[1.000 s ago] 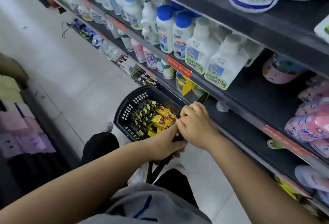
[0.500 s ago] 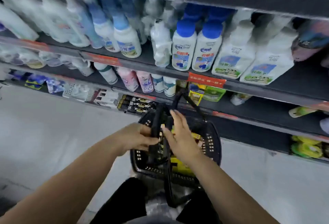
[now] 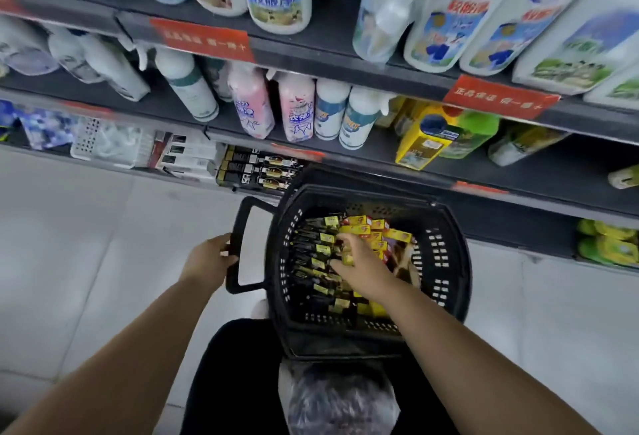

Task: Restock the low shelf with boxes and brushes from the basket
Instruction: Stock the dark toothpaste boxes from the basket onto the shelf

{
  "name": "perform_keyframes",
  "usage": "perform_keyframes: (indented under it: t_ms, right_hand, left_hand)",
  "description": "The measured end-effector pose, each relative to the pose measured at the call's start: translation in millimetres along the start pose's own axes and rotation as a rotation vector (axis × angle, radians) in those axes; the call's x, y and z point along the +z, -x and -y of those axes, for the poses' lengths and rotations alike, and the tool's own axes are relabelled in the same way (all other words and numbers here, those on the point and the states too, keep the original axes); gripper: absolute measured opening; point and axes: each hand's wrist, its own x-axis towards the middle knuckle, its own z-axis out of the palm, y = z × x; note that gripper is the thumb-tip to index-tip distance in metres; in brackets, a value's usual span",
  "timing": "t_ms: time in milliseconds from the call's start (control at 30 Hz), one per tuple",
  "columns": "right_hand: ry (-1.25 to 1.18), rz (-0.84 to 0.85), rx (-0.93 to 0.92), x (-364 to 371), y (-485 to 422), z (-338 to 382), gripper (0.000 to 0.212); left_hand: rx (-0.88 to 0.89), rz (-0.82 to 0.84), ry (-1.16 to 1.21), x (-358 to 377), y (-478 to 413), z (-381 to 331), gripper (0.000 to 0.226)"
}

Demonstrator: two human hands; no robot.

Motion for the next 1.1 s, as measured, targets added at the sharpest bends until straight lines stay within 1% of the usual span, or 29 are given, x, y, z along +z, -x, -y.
perform_keyframes:
  t_ms: [67,100,133,167,233,267,300,367,400,467,533,600,700,767,833,900,933,967,1000,1033,1067,1100]
  right_hand:
    - [0.013,-0.036,0.021,0.4,-18.9,-23.8,0.054]
    - [0.023,-0.052,0.021,0.9,-28.4,-36.0,0.051]
    - [0.040,-0.064,0.020,2.0,-38.9,-48.6,0.048]
    - [0.060,-0.069,0.019,3.7,-49.9,-60.9,0.046]
    - [0.100,-0.073,0.011,8.2,-74.6,-83.2,0.041]
    - [0.129,-0.075,-0.001,12.0,-88.8,-93.4,0.038]
    - [0.164,-0.077,-0.019,16.8,-103.9,-102.3,0.035]
    - [0.231,-0.080,-0.064,29.8,-136.0,-116.6,0.033]
    - [0.264,-0.084,-0.093,37.7,-152.9,-122.4,0.035]
    - [0.336,-0.120,-0.152,55.6,-186.0,-132.4,0.041]
    - [0.422,-0.219,-0.199,74.1,-212.9,-141.2,0.044]
    - [0.497,-0.338,-0.248,88.9,-230.9,-149.3,0.039]
    - [0.445,-0.451,-0.332,95.6,-241.8,-155.3,0.033]
    - [0.375,-0.439,-0.314,91.5,-236.8,-156.1,0.037]
    - [0.219,-0.374,-0.225,85.0,-222.2,-158.3,0.043]
    - [-0.030,-0.281,-0.157,78.8,-205.4,-162.3,0.047]
    - [-0.139,-0.244,-0.149,77.9,-196.9,-164.0,0.047]
    - [-0.226,-0.218,-0.153,79.1,-188.6,-164.5,0.045]
    - [-0.308,-0.193,-0.176,82.2,-178.8,-163.6,0.041]
    - [-0.372,-0.158,-0.212,88.2,-167.8,-161.9,0.032]
    - [-0.406,-0.114,-0.254,95.5,-157.2,-159.6,0.021]
    - [-0.409,-0.071,-0.305,103.6,-148.1,-157.8,0.016]
  left_hand:
    - [0.065,-0.084,-0.239,21.0,-16.8,11.8,0.054]
    - [0.147,-0.142,-0.366,32.9,-23.2,15.3,0.058]
    - [0.274,-0.204,-0.471,45.7,-29.0,16.3,0.061]
    - [0.438,-0.240,-0.522,58.0,-33.6,14.3,0.059]
    - [0.747,-0.204,-0.555,82.5,-42.7,4.4,0.049]
    - [0.844,-0.174,-0.568,94.8,-50.5,1.4,0.049]
    - [0.891,-0.152,-0.588,105.1,-60.9,0.7,0.052]
    - [0.865,-0.136,-0.620,120.3,-85.1,6.7,0.048]
    - [0.854,-0.136,-0.621,127.8,-97.9,13.7,0.047]
    - [0.887,-0.147,-0.594,142.8,-120.1,28.9,0.049]
    - [0.931,-0.173,-0.603,154.2,-135.3,41.5,0.055]
    - [1.038,-0.222,-0.588,164.6,-147.4,53.5,0.056]
    - [1.138,-0.264,-0.522,168.9,-161.6,63.3,0.056]
    - [1.142,-0.273,-0.534,168.8,-161.8,65.8,0.050]
    - [1.083,-0.276,-0.564,172.5,-156.5,64.2,0.041]
    - [0.950,-0.288,-0.573,180.0,-150.4,61.0,0.038]
    - [0.863,-0.273,-0.538,186.3,-145.7,57.8,0.044]
    - [0.763,-0.225,-0.427,194.5,-141.5,54.1,0.054]
    - [0.650,-0.134,-0.243,203.9,-135.9,48.7,0.064]
    - [0.531,-0.016,-0.010,213.7,-130.3,42.9,0.071]
    - [0.427,0.099,0.239,222.6,-125.3,37.5,0.072]
    - [0.343,0.200,0.480,229.6,-121.8,34.0,0.066]
